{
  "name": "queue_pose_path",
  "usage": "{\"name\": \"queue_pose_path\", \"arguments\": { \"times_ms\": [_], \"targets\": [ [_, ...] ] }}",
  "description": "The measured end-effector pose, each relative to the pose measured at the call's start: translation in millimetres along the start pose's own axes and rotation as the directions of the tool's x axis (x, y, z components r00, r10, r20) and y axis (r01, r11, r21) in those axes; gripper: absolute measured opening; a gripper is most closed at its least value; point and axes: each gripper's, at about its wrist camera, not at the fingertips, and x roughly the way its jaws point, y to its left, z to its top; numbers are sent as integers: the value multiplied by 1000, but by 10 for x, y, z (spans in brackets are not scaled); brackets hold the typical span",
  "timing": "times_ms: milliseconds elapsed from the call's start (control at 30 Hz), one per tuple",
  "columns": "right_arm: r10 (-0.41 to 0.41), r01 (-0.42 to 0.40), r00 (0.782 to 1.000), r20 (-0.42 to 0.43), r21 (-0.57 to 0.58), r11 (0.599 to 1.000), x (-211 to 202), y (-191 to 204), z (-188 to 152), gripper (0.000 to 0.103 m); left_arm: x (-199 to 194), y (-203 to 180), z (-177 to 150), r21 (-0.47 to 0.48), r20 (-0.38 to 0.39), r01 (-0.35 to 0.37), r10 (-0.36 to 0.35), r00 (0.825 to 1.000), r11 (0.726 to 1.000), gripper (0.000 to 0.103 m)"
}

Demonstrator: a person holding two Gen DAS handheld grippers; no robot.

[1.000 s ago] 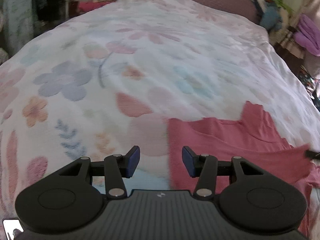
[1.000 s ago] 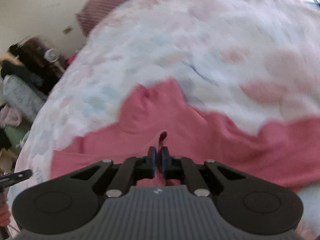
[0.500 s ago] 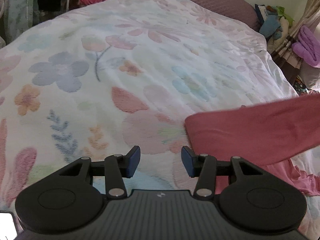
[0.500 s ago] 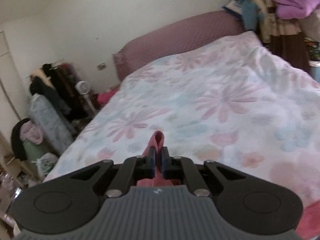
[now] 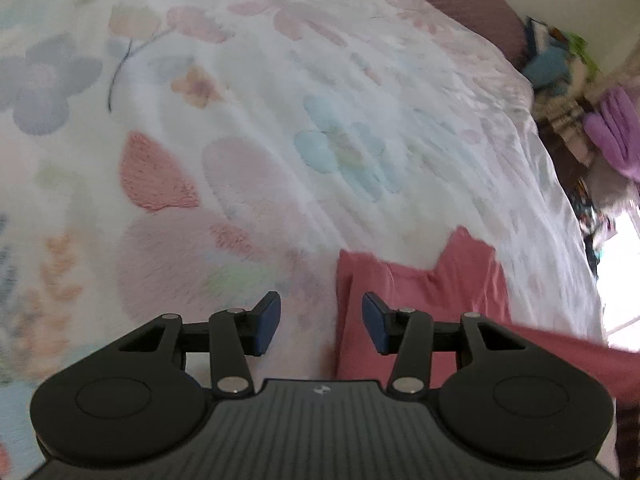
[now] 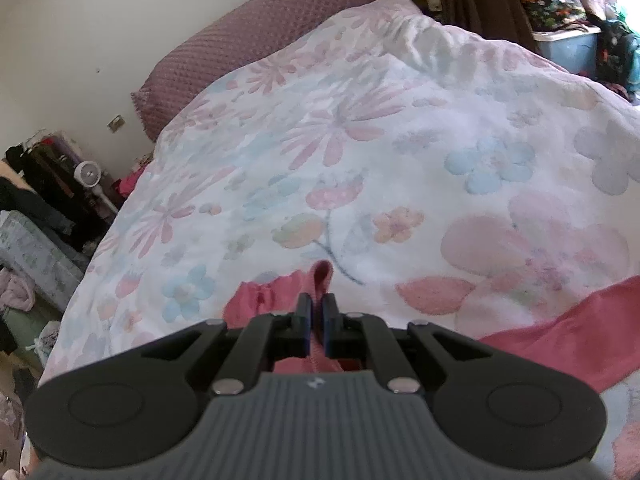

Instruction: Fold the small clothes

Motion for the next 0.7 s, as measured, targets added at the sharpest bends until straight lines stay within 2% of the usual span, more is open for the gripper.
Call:
{"name": "queue_pose_path", "arguments": {
  "times_ms": [100,167,267,333,433,567,600,667,700],
  "targets": [
    [8,-9,1000,27,62,998,-166,-203,-2,0,156,33,98,-68,-7,27,-27,1000,997,55],
    [26,-30,999,48,99,995,-334,-302,21,0,221,-7,161,-56,-14,36,-37,999,998,55],
    [13,-18,998,61,95,995,-476,-386,32,0,353,-113,266,-9,-29,-6,5,1000,1000,55],
    [5,-9,999,44,87,996,-425,-420,24,0,455,-161,312,-9,-46,-19,19,999,1000,55],
    [-4,3,1000,8,103,995,-268,-520,-44,0,588,-206,327,-22,-84,-1,-1,996,1000,55],
    [-14,16,1000,-14,117,993,-91,-613,-136,0,719,-292,262,19,-99,-47,49,994,999,52],
    [-16,18,1000,-19,124,992,-64,-640,-157,0,738,-313,247,31,-96,-47,50,994,998,45],
    [-29,33,999,-30,125,992,-9,-679,-186,0,747,-351,215,56,-95,-40,45,994,998,2],
    [-33,37,999,-34,123,992,9,-695,-198,0,719,-367,216,59,-93,-35,41,995,998,2]
  ]
}}
